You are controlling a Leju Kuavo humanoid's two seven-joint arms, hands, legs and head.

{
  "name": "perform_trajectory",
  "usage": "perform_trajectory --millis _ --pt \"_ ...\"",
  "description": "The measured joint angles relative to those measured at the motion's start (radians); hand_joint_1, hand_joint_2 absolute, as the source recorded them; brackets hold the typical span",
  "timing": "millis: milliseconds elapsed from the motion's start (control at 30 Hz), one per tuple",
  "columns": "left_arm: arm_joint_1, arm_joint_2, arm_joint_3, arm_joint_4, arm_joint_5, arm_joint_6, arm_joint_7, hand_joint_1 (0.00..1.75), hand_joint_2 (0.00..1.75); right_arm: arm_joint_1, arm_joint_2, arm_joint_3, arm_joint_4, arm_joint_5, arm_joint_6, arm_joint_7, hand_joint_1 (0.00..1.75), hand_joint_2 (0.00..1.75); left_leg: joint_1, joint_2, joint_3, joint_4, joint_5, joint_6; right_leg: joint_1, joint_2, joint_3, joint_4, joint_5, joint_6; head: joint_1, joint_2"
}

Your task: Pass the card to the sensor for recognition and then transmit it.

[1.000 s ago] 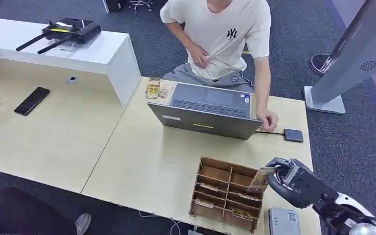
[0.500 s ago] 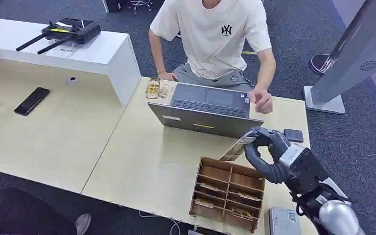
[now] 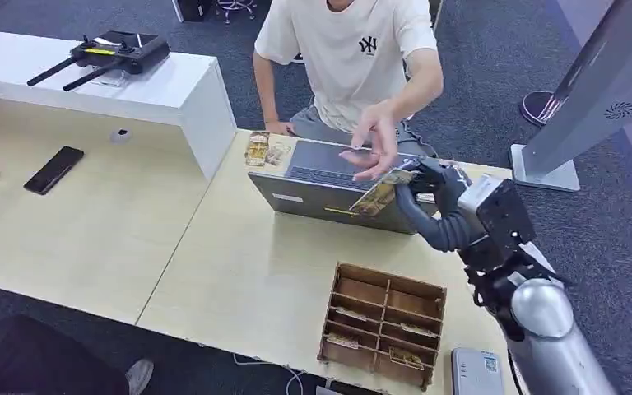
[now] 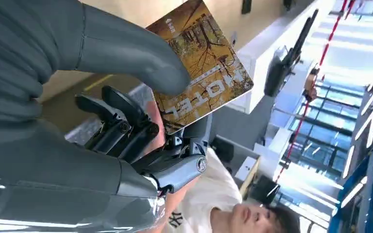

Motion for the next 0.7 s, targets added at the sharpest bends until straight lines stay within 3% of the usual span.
perform_trajectory --millis 233,600,667,700 --pt "-0.01 0.008 -0.035 0.0 -0.004 -0.008 0.005 0.0 1.75 -0.126 0.11 0.008 0.201 0.05 -0.058 0.01 1.75 1.75 0.0 0.0 0.0 0.0 0.001 -0.001 0.0 0.0 -0.001 0.001 0.0 0.0 0.0 0.0" --pt "-0.012 0.016 -0.078 0.0 0.012 -0.007 0.013 0.0 1.75 -0.222 0.2 0.011 0.381 0.181 -0.198 0.006 1.75 1.75 0.0 -0.001 -0.001 0.0 0.001 -0.001 0.0 0.0 -0.002 0.001 0.0 0.0 0.0 0.0" --pt "-0.012 0.015 -0.086 0.0 0.015 -0.006 0.015 0.0 1.75 -0.226 0.206 0.011 0.394 0.22 -0.218 0.006 1.43 1.75 0.0 -0.001 0.0 0.0 0.001 -0.001 0.0 0.0 -0.001 0.001 0.0 0.0 0.0 0.0" --pt "-0.012 0.015 -0.091 0.0 0.018 -0.006 0.015 0.0 1.75 -0.227 0.209 0.011 0.399 0.241 -0.223 0.006 0.42 1.75 0.0 -0.001 0.0 0.0 0.001 -0.001 0.0 0.0 -0.001 0.001 0.0 0.0 0.0 0.0"
